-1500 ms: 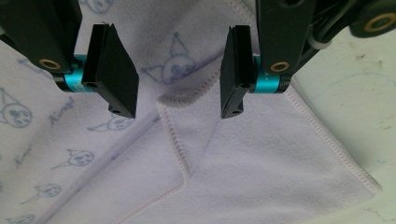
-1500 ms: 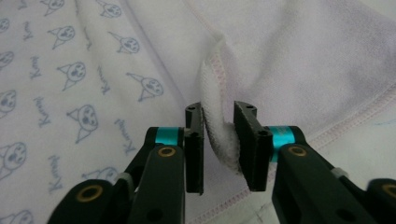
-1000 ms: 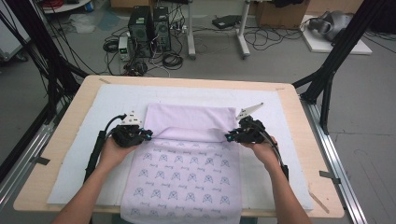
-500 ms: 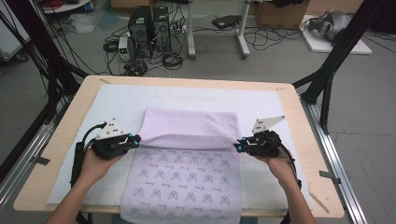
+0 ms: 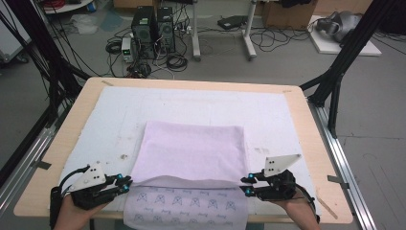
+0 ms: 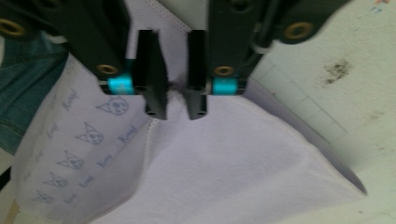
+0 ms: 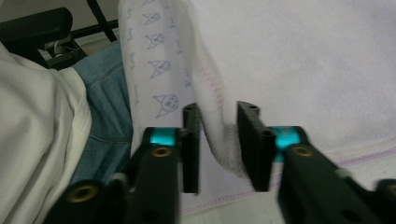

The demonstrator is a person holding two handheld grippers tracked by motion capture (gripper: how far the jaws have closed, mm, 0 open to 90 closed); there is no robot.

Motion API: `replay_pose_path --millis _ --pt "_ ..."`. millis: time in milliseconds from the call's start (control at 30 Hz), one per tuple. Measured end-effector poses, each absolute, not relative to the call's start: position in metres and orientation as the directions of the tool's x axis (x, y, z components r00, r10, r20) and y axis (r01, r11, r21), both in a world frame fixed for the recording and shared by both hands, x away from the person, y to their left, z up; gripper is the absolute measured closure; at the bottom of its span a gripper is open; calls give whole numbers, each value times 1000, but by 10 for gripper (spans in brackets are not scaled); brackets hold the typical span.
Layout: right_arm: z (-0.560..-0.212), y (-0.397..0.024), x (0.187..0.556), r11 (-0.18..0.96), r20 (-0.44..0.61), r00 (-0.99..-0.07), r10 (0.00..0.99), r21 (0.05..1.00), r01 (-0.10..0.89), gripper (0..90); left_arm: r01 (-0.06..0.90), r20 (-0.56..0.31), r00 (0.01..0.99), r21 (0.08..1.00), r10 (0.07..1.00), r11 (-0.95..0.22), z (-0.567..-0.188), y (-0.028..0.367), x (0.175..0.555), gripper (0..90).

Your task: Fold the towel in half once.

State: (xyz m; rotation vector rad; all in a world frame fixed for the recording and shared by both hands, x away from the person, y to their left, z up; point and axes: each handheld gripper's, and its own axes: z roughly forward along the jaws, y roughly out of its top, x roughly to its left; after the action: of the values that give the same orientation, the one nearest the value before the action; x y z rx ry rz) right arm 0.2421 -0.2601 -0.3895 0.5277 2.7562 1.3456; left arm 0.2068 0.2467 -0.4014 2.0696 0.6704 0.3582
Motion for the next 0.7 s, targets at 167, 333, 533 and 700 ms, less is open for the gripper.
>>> replay_pose_path --millis 167,333,533,700 --pt "-387 -264 259 562 134 -933 333 767 311 570 331 -12 804 840 595 -430 -396 243 230 542" --pt "-388 -262 300 551 115 -898 425 754 358 511 351 -9 777 835 629 -423 -398 232 273 504" --pt "-400 -259 359 558 65 -814 578 696 452 469 418 -2 689 818 725 -396 -408 226 335 496" --pt "-416 -256 397 570 1 -759 651 659 490 404 526 -67 592 787 803 -322 -427 229 380 444"
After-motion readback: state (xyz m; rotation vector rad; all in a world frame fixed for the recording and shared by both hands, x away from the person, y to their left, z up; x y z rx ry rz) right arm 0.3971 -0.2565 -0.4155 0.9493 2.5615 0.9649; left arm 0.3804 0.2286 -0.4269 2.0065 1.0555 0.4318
